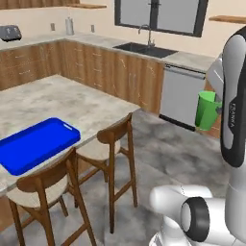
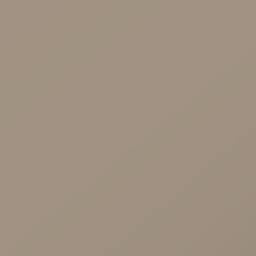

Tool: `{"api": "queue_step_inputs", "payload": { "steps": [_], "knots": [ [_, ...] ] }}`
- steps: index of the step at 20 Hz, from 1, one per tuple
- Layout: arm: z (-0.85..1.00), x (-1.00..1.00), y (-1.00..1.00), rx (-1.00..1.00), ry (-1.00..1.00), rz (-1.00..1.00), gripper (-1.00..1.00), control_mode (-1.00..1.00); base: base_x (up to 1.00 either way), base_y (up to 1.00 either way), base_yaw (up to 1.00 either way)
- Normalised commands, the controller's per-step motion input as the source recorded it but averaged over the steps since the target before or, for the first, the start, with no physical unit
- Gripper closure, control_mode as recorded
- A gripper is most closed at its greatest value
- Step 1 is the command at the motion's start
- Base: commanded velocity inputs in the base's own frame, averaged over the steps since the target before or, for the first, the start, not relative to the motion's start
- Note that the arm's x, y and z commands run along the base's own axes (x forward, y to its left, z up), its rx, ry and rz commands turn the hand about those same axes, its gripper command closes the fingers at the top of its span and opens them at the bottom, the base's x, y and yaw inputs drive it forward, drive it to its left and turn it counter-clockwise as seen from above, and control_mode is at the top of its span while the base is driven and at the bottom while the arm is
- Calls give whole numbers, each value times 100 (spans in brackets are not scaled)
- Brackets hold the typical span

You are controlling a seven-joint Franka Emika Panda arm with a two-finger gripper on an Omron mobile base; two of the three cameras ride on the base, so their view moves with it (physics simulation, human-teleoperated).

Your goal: There is a tray on the dining counter. Grab the cup, mug, and pitcher and place them on the tray. The pitcher may be placed next to the tray if it cannot fit the tray.

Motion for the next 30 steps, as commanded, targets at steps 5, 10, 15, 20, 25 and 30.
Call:
{"api": "queue_step_inputs", "payload": {
  "steps": [5,10,15,20,25,30],
  "knots": [
    [0,0,0,0,0,0,100,100,51,-19,84],
    [0,0,0,0,0,0,100,100,69,-9,79],
    [0,0,0,0,0,0,100,100,80,0,64],
    [0,0,0,0,0,0,100,100,60,7,40],
    [0,0,0,0,0,0,100,100,45,1,8],
    [0,0,0,0,0,0,100,100,60,17,-1]
  ]
}}
